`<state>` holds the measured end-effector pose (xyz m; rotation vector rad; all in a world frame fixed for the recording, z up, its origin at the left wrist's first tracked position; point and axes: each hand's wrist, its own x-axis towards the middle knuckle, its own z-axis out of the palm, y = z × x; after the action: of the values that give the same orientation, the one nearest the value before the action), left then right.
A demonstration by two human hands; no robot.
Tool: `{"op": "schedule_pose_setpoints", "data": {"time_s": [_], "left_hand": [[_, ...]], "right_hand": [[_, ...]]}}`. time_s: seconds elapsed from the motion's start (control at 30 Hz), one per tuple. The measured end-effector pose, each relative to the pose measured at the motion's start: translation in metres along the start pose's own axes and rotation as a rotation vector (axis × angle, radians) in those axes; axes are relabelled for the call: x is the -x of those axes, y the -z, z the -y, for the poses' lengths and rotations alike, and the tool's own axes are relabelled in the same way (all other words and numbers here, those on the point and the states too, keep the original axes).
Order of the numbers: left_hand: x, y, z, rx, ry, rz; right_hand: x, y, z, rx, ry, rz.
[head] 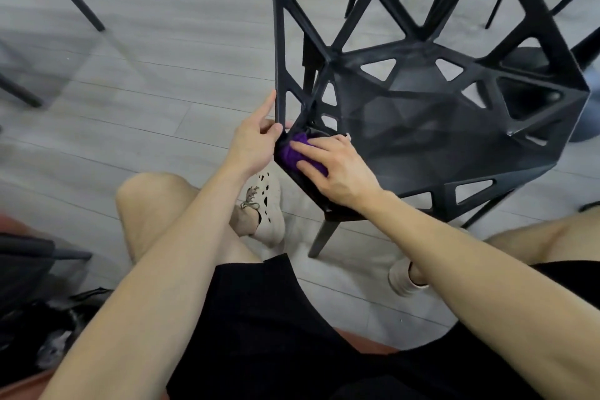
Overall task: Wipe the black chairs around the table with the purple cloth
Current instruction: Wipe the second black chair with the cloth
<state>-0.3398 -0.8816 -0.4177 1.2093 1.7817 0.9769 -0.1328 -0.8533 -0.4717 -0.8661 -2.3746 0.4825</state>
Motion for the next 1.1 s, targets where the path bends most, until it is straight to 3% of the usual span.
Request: {"op": "schedule_pose_setpoints", "data": {"time_s": [0.2,0.33,0.5,0.63,0.7,0.8,0.9,1.0,1.1], "left_hand": [[-0.006,0.001,0.001,-0.047,0.005,-0.015],[-0.004,-0.003,-0.001,-0.124,-0.018,-0.085],[-0.003,-0.006,0.0,-0.213,-0.054,-0.121],[0.005,-0.021,-0.009,-0.688,-0.339,-0.367],[0.003,-0.032,-0.018,-0.783,-0.502,-0.394],[-0.001,-0.059,-0.024,-0.786,-0.638,-0.248],[-0.004,-0.092,-0.032,-0.836,-0.716,0.007],[-0.016,-0.127,-0.055,-0.83,-0.638,0.323],[-0.032,-0.16,-0.082,-0.877,-0.577,0.515]], "right_hand": [[0.077,0.057,-0.041,0.185,0.276,0.155],[0.083,0.043,-0.022,0.209,0.248,0.097],[0.089,0.011,0.008,0.224,0.315,0.157],[0.143,0.066,-0.05,0.388,0.424,0.262],[0.175,0.097,-0.079,0.489,0.34,0.26],[0.196,0.127,-0.097,0.482,-0.018,0.049],[0.181,0.11,-0.079,0.392,-0.323,-0.142],[0.163,0.083,-0.057,0.399,-0.474,-0.259],[0.169,0.083,-0.061,0.407,-0.631,-0.312]]}}
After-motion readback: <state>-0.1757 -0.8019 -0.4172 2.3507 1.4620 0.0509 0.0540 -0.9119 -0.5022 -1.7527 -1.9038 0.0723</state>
